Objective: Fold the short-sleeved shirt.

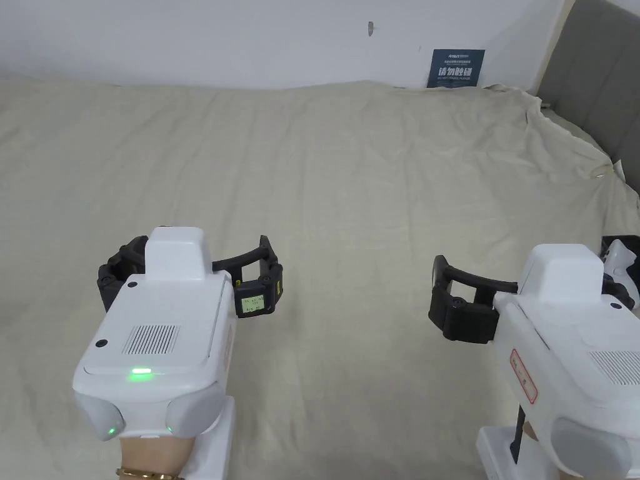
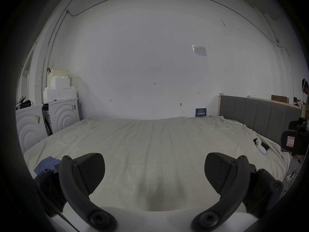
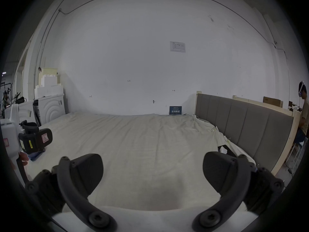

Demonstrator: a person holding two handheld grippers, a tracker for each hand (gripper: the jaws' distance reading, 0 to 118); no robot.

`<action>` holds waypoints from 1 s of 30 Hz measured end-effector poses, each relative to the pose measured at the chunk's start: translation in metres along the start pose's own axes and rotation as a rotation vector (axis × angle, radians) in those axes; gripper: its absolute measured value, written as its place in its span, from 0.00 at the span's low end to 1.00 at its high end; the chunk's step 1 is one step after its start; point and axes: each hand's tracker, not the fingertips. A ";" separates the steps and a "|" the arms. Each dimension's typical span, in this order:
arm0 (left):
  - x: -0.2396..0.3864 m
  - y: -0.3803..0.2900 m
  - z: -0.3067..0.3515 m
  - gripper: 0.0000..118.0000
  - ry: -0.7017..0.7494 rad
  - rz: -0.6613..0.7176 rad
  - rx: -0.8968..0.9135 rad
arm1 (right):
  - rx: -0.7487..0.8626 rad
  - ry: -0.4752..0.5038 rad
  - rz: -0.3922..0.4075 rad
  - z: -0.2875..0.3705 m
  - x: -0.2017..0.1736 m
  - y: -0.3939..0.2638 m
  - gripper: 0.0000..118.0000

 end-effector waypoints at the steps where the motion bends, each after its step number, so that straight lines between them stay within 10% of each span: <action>1: 0.000 0.000 0.000 1.00 0.002 0.002 0.003 | 0.003 0.000 0.004 0.000 0.000 0.000 1.00; 30: 0.001 -0.005 0.004 1.00 -0.004 -0.025 -0.007 | 0.023 -0.001 -0.034 0.000 0.001 0.007 1.00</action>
